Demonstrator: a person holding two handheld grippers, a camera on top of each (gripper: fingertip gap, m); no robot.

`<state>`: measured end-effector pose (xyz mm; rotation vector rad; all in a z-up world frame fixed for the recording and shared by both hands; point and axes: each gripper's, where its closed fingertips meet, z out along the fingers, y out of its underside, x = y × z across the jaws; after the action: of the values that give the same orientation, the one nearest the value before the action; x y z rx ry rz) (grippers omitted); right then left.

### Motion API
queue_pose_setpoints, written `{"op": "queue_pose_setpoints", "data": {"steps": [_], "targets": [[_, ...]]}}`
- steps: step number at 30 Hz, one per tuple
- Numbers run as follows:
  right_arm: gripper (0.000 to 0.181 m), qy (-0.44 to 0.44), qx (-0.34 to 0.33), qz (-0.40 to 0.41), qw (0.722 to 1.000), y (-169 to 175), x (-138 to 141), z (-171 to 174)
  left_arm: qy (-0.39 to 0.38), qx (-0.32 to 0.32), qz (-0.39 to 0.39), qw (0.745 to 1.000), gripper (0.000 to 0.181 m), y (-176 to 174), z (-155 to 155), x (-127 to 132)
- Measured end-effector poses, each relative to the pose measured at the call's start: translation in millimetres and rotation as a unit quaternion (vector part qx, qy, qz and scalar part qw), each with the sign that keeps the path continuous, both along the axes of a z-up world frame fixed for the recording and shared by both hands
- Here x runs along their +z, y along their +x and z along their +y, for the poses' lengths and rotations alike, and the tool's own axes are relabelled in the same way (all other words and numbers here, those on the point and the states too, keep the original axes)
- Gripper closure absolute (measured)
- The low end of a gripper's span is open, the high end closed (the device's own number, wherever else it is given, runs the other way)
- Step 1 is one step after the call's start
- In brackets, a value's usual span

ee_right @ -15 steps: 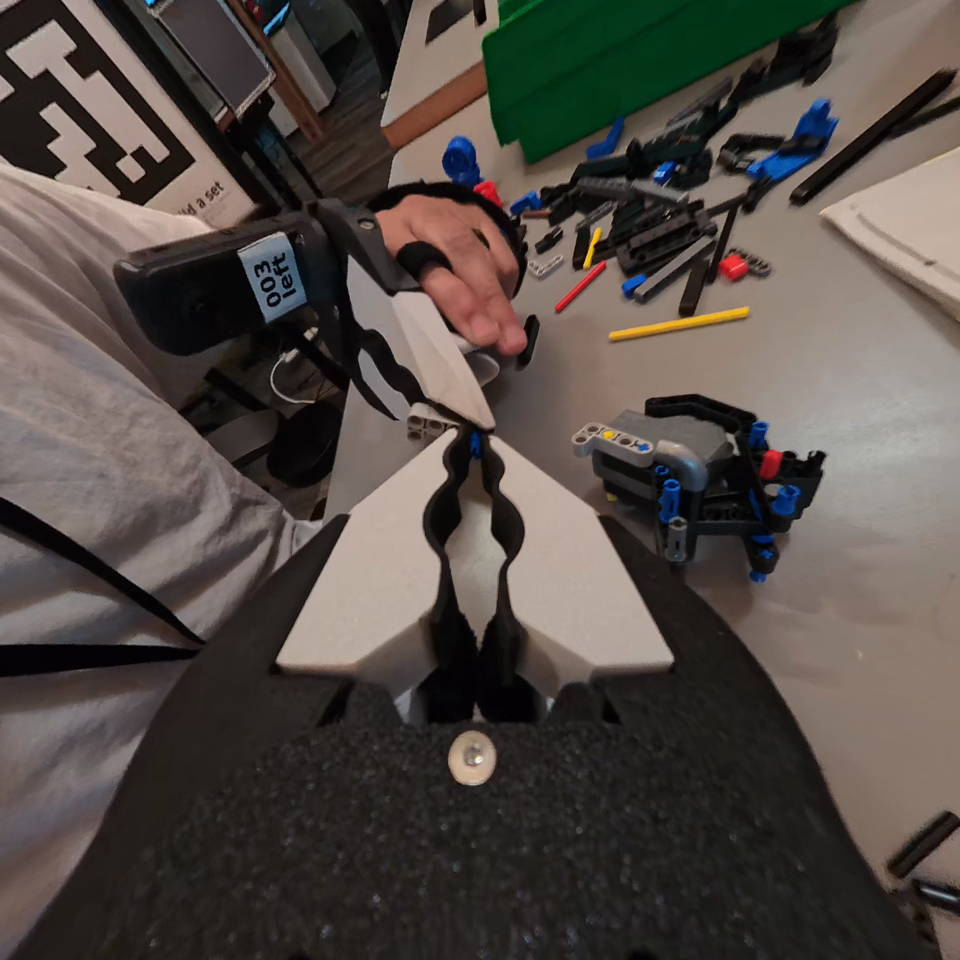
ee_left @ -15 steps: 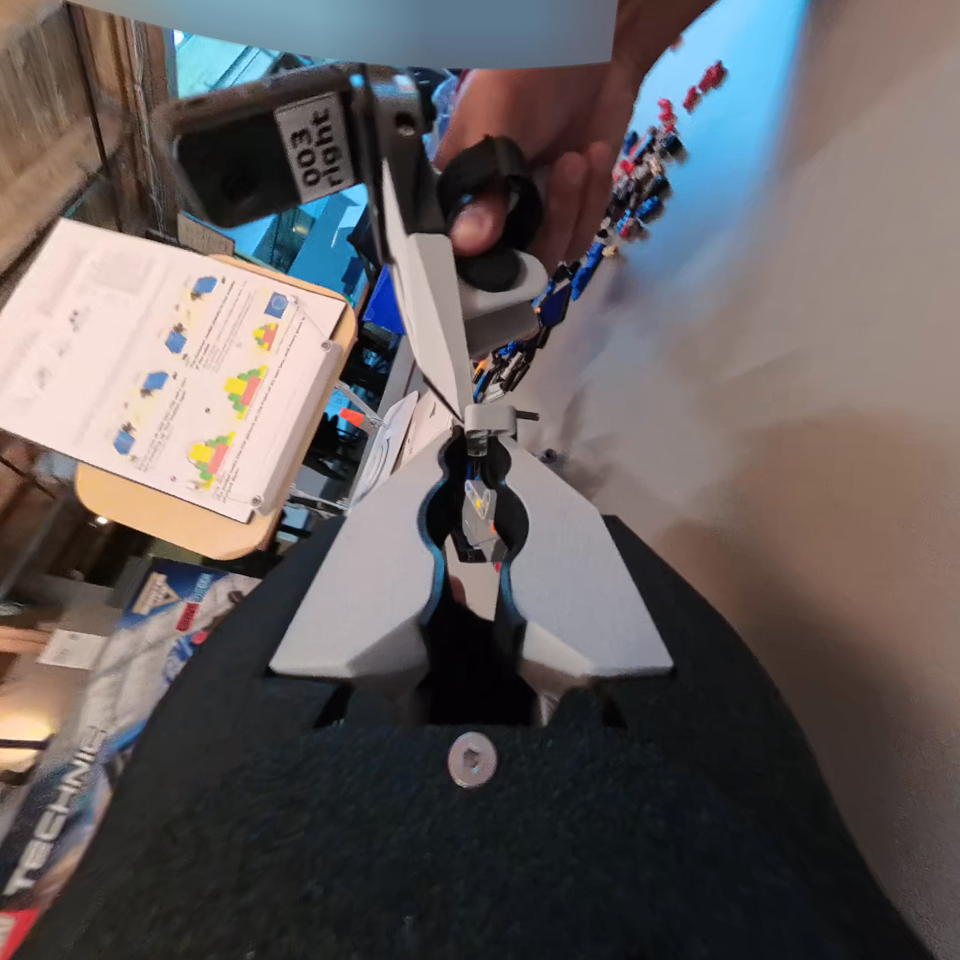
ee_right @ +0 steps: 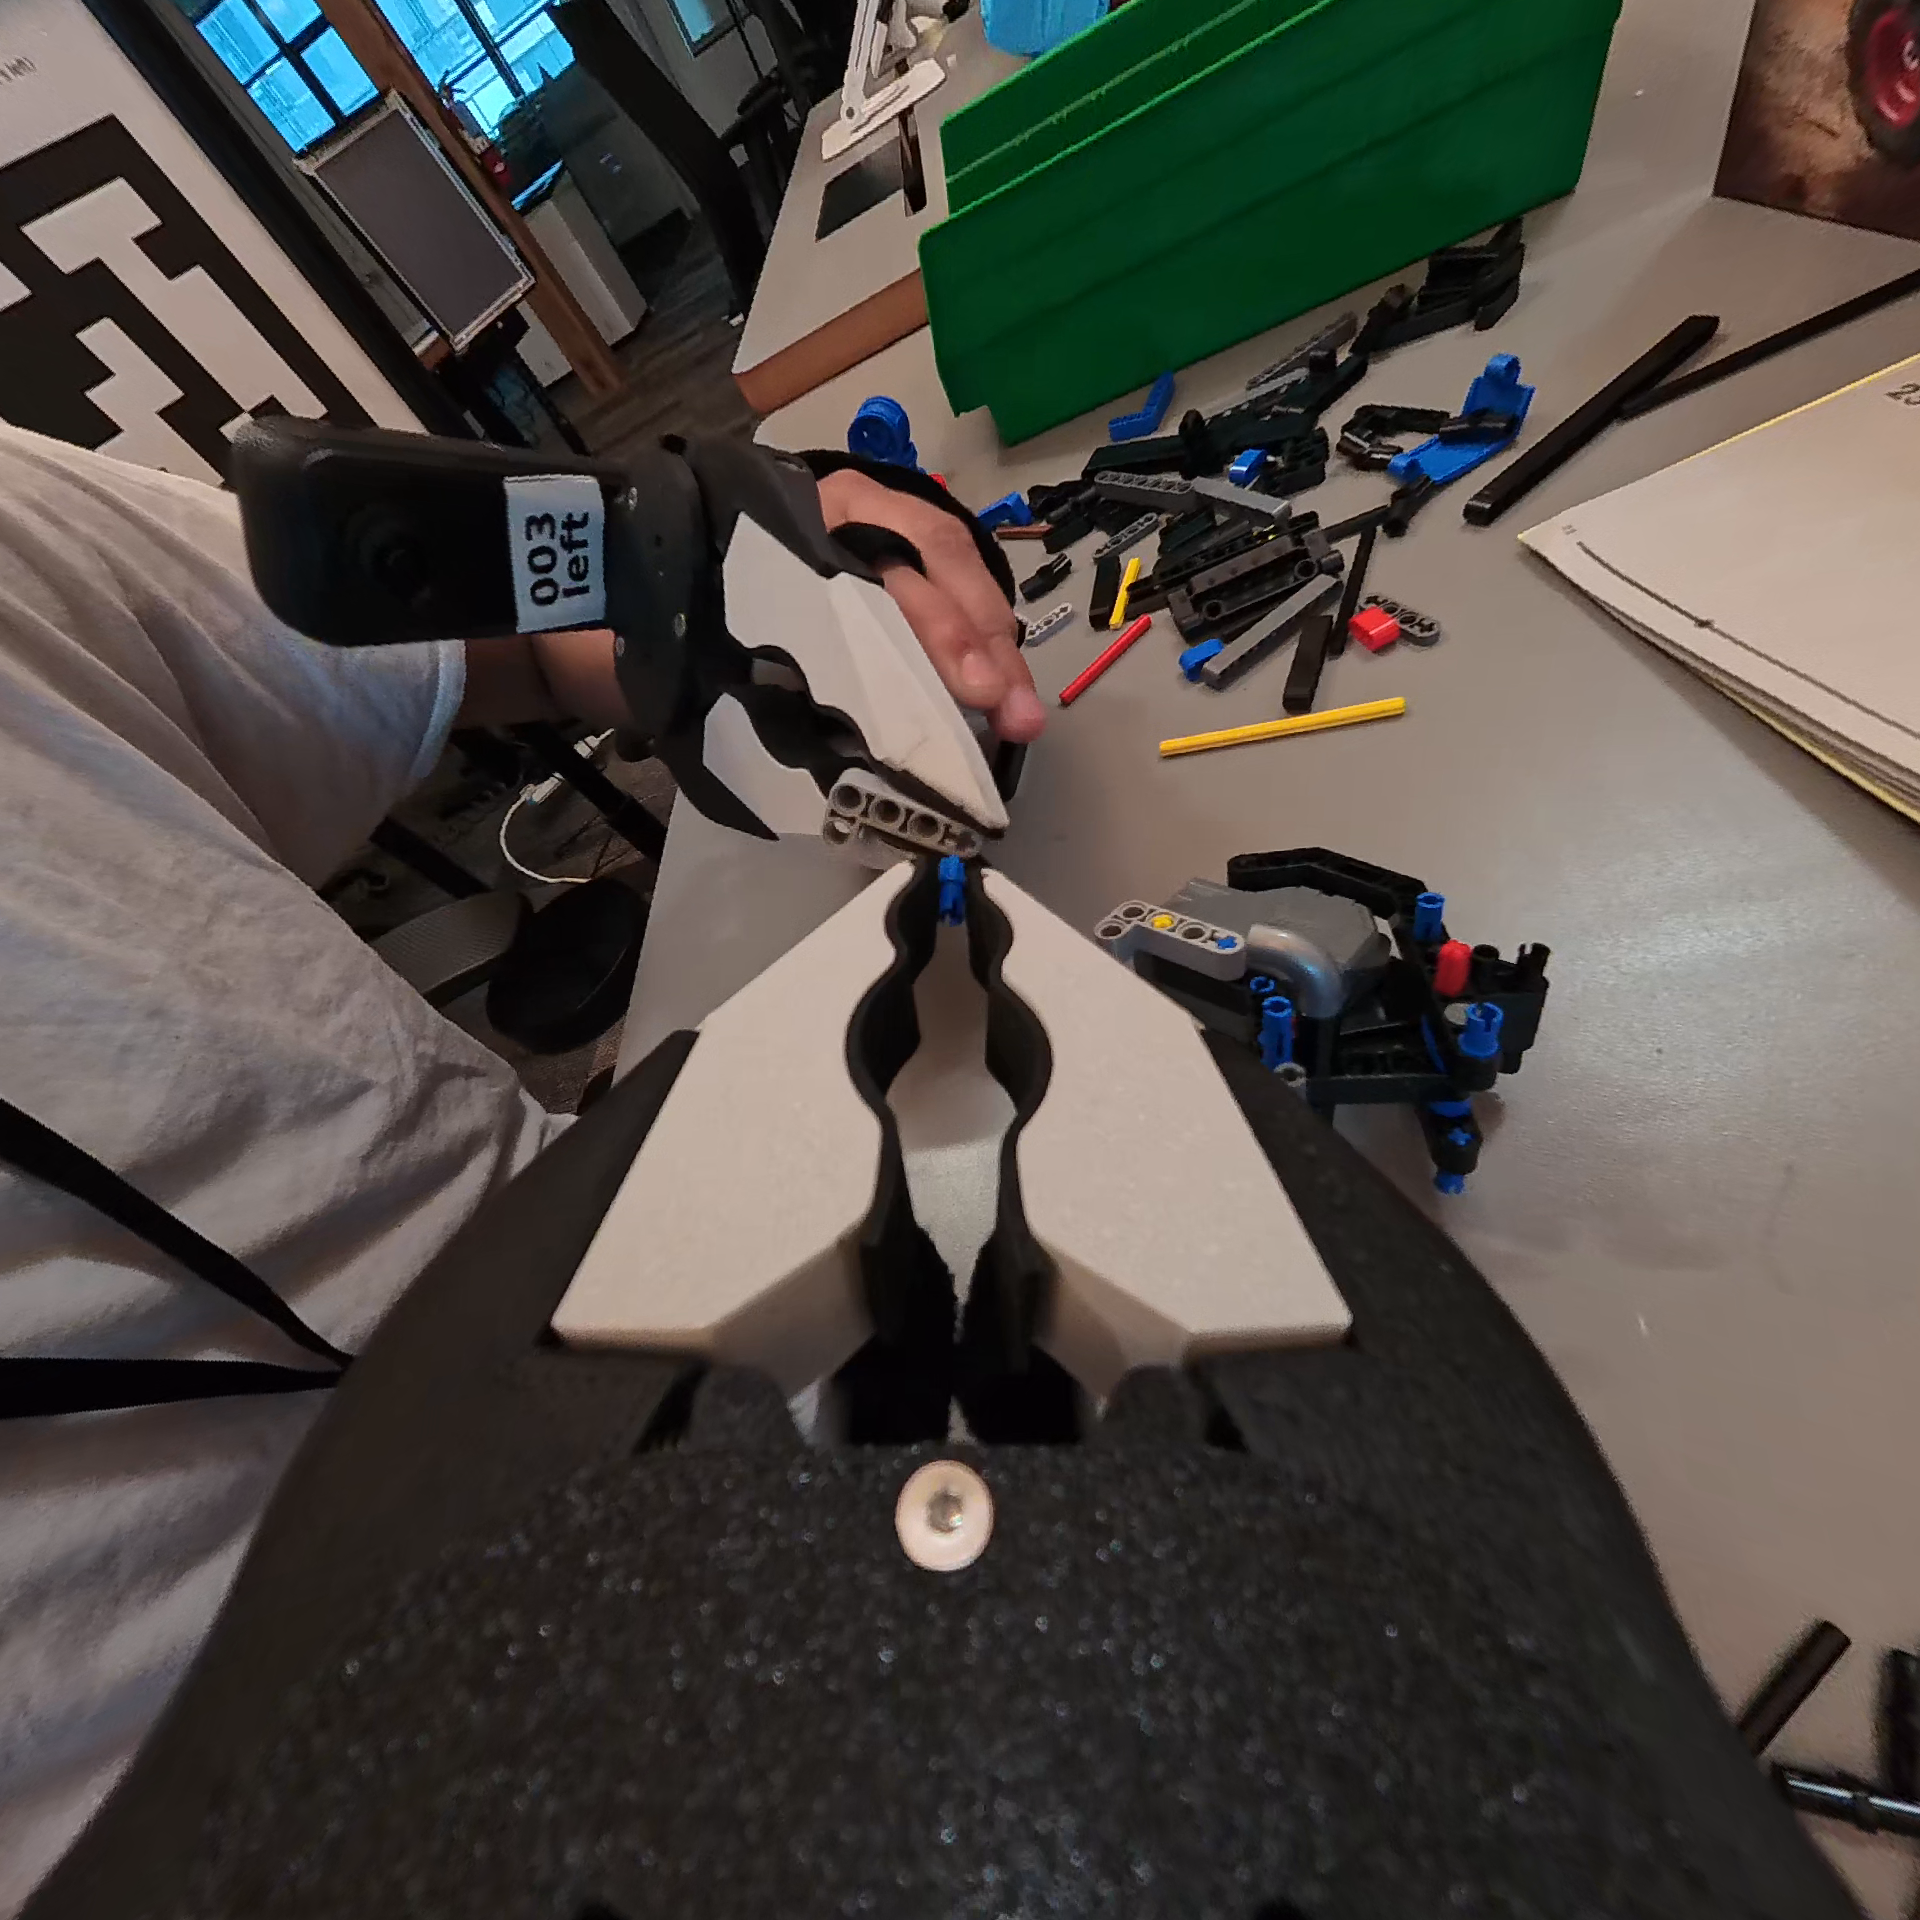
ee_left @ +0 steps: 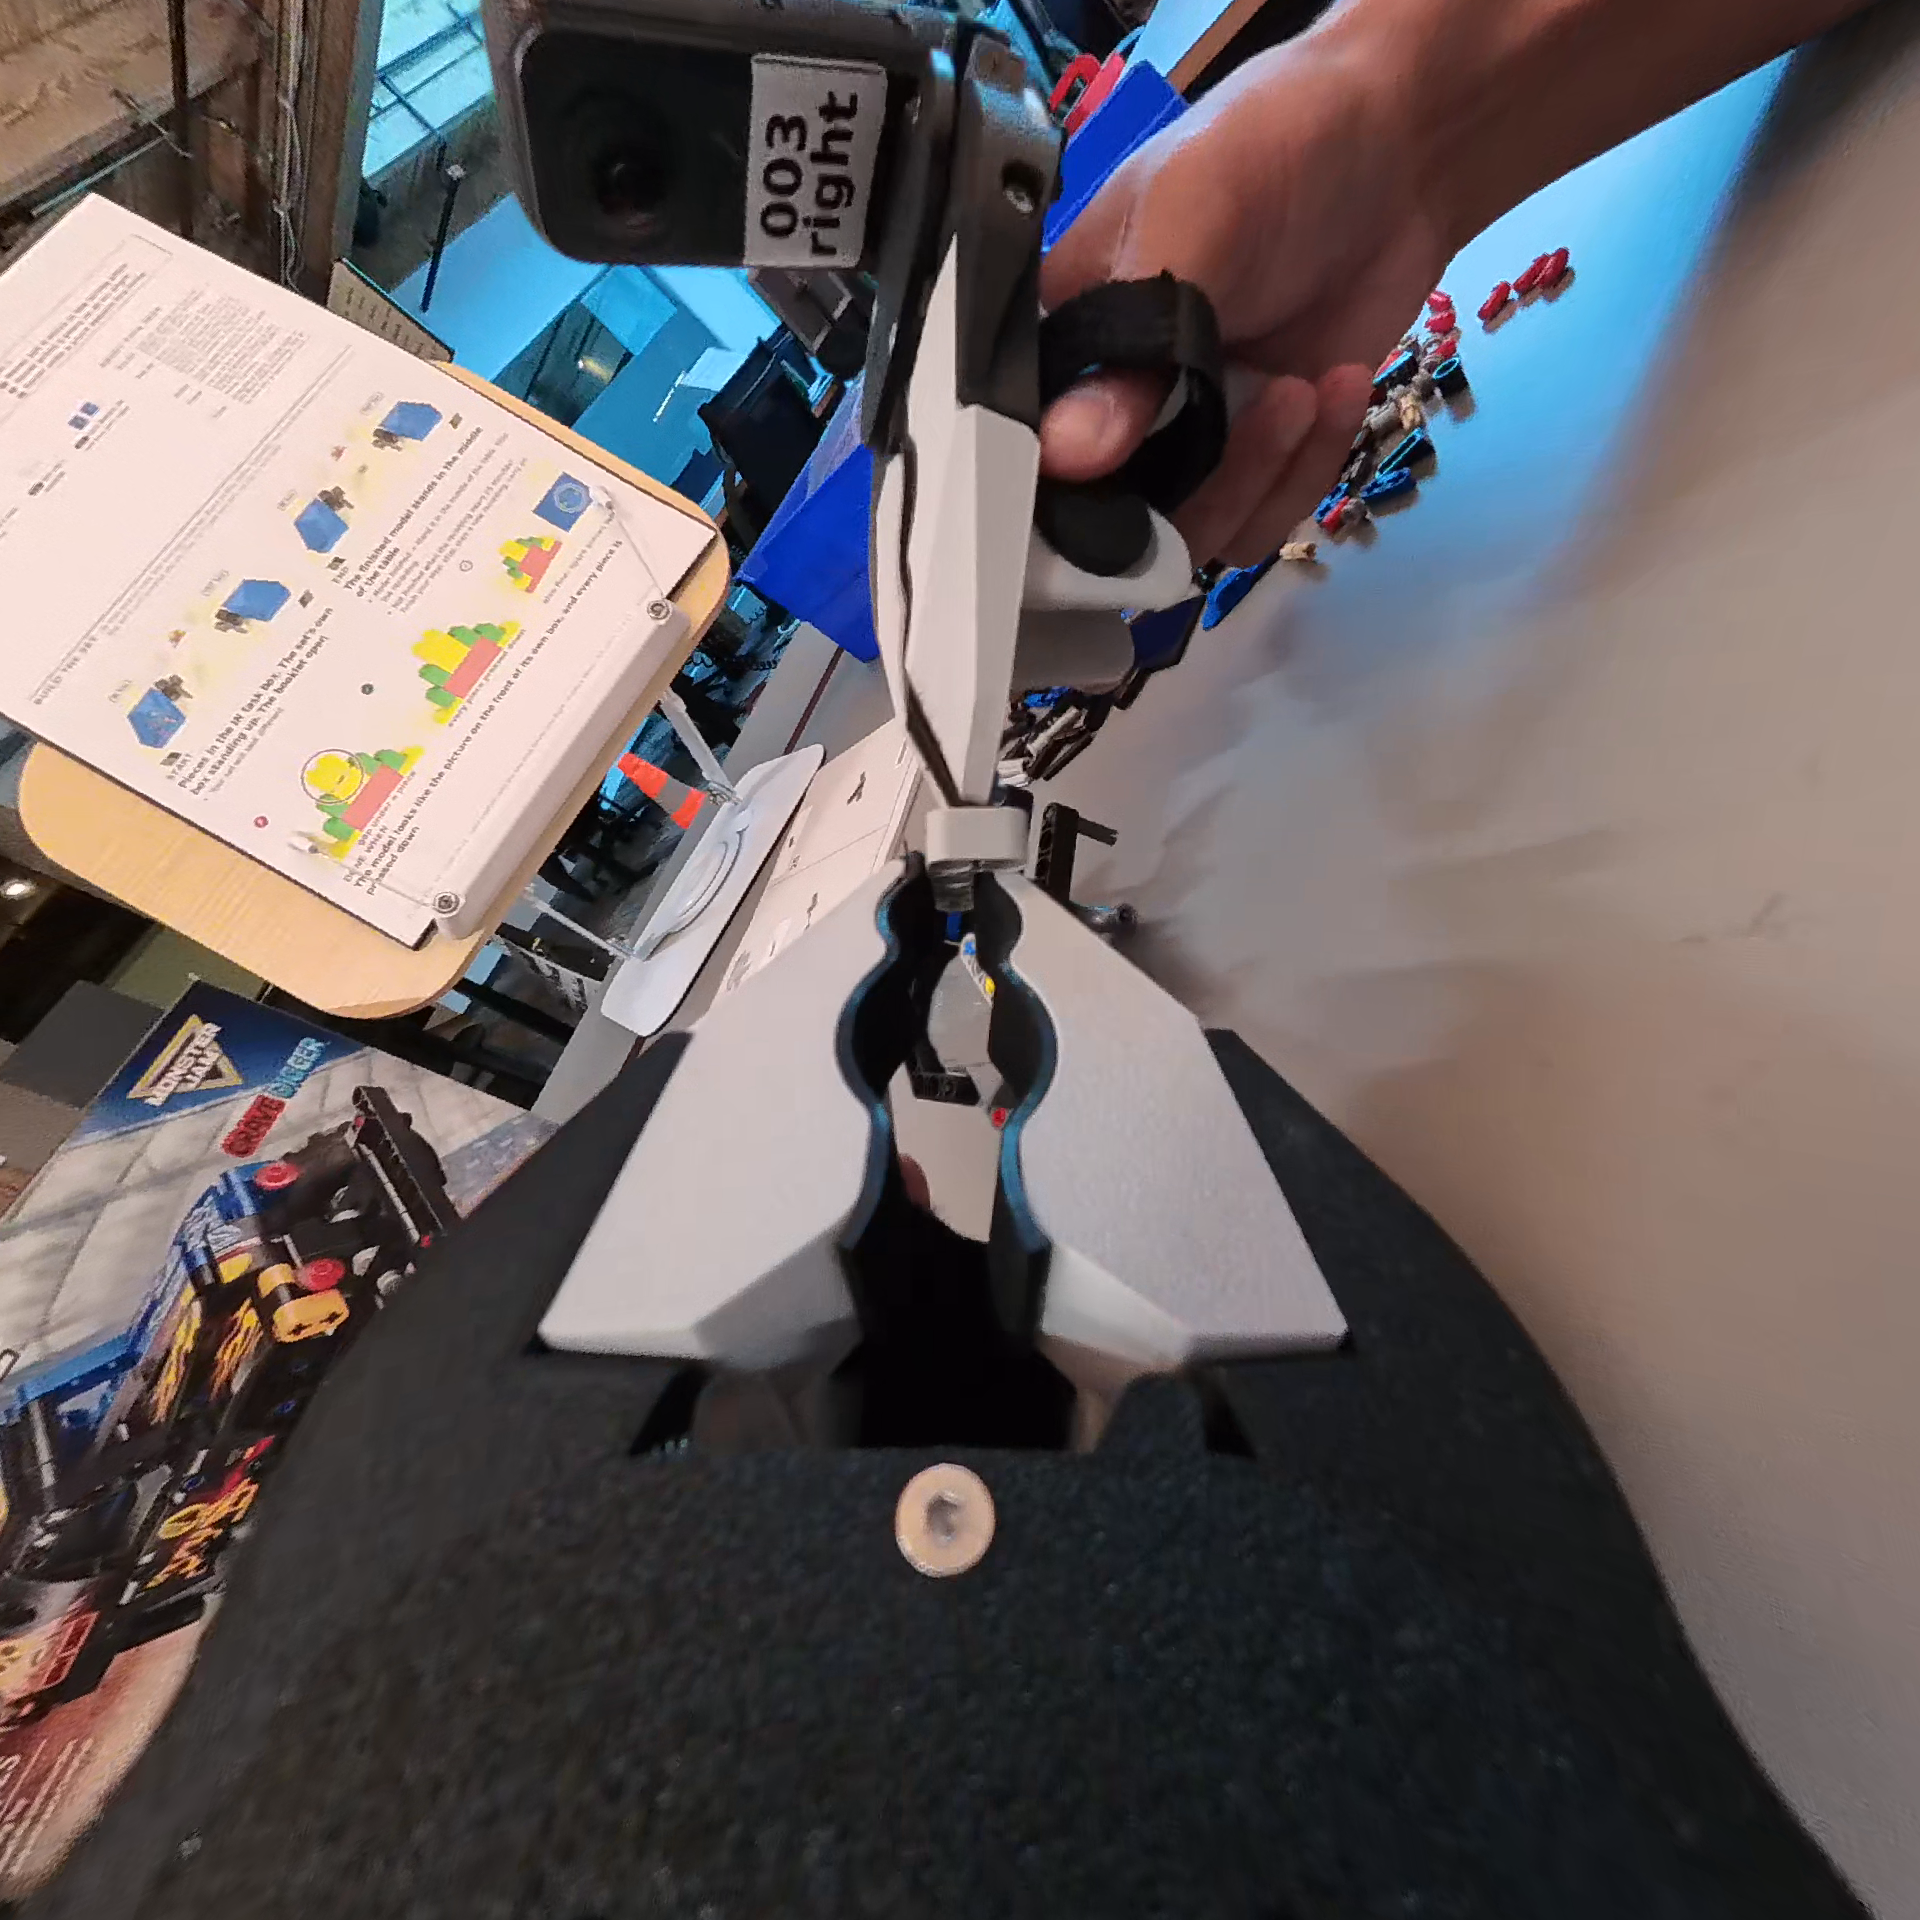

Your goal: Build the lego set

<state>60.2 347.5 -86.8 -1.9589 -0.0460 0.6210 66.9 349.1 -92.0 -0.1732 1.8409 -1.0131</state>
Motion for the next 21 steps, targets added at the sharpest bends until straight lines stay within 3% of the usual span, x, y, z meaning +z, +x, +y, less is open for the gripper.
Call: {"op": "queue_pose_setpoints", "data": {"steps": [21], "targets": [[0.181,-0.032,0.004,-0.021,0.999,-2.8,-8.2,-3.4,0.040,-0.017,-0.022,0.999,0.175,-5.2,-5.1,-5.4]]}}
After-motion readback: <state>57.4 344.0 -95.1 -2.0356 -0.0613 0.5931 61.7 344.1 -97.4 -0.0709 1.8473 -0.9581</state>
